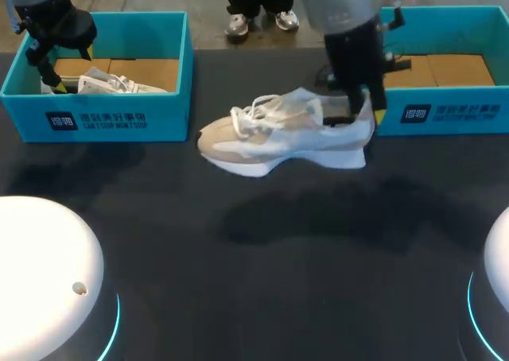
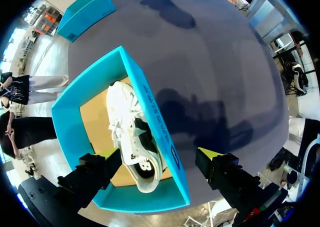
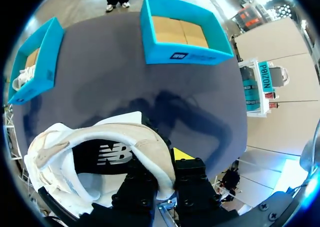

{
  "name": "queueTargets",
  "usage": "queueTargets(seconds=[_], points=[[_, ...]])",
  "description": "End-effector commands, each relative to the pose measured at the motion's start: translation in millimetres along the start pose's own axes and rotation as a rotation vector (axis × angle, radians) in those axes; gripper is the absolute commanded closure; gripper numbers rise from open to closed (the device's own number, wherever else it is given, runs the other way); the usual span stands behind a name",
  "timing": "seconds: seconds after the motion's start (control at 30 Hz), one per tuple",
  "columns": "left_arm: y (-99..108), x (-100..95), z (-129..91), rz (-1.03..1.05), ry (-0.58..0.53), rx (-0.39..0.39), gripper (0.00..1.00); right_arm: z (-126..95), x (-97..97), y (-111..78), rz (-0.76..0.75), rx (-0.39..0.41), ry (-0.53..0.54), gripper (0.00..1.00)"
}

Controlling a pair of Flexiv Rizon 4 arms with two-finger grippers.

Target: Take the shoe out of the shoebox, open the shoe tongue, remove and reinsert the insole, then place the shoe into the shoebox

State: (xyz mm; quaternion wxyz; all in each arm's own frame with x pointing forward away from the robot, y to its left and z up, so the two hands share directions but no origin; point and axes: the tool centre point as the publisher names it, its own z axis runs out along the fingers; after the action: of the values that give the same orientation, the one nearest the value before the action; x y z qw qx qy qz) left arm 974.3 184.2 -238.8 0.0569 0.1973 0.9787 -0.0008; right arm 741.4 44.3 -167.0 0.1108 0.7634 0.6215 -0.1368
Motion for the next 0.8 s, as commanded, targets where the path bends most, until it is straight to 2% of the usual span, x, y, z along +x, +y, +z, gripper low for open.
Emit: queueTargets(seconds=[0.03,0.1,0.17,0.23,0.33,0.53,0.63,0.8], points=[[-0.4,1.6,-0.1,0.0,-0.003,-0.002,0.0,1.2,11.6,-17.5,0.006,0.001,-0.017,1.0],[-0.4,1.6,-0.1,0.0,-0.003,-0.002,0.0,1.9,15.5,-26.0,0.015,0.01,-0.006,1.0],[-0.4,1.6,-0.1,0.0,-0.003,-0.002,0.0,3.7,20.2,-35.6,0.022,0.027,-0.054,1.0],[-0.4,1.6,-0.1,0.0,-0.003,-0.002,0.0,5.8,24.3,-40.6,0.017,0.038,-0.096,1.0],[-0.4,1.6,-0.1,0.0,-0.003,-0.002,0.0,10.6,32.5,-45.3,0.014,0.042,-0.102,1.0],[-0.4,1.6,-0.1,0.0,-0.003,-0.002,0.0,21.6,47.7,-45.2,0.006,0.024,-0.147,1.0],[-0.4,1.6,-0.1,0.0,-0.003,-0.002,0.0,34.2,58.7,-41.4,-0.007,0.021,-0.224,1.0],[-0.4,1.6,-0.1,0.0,-0.003,-0.002,0.0,56.0,66.4,-32.1,0.016,0.023,-0.202,1.0]])
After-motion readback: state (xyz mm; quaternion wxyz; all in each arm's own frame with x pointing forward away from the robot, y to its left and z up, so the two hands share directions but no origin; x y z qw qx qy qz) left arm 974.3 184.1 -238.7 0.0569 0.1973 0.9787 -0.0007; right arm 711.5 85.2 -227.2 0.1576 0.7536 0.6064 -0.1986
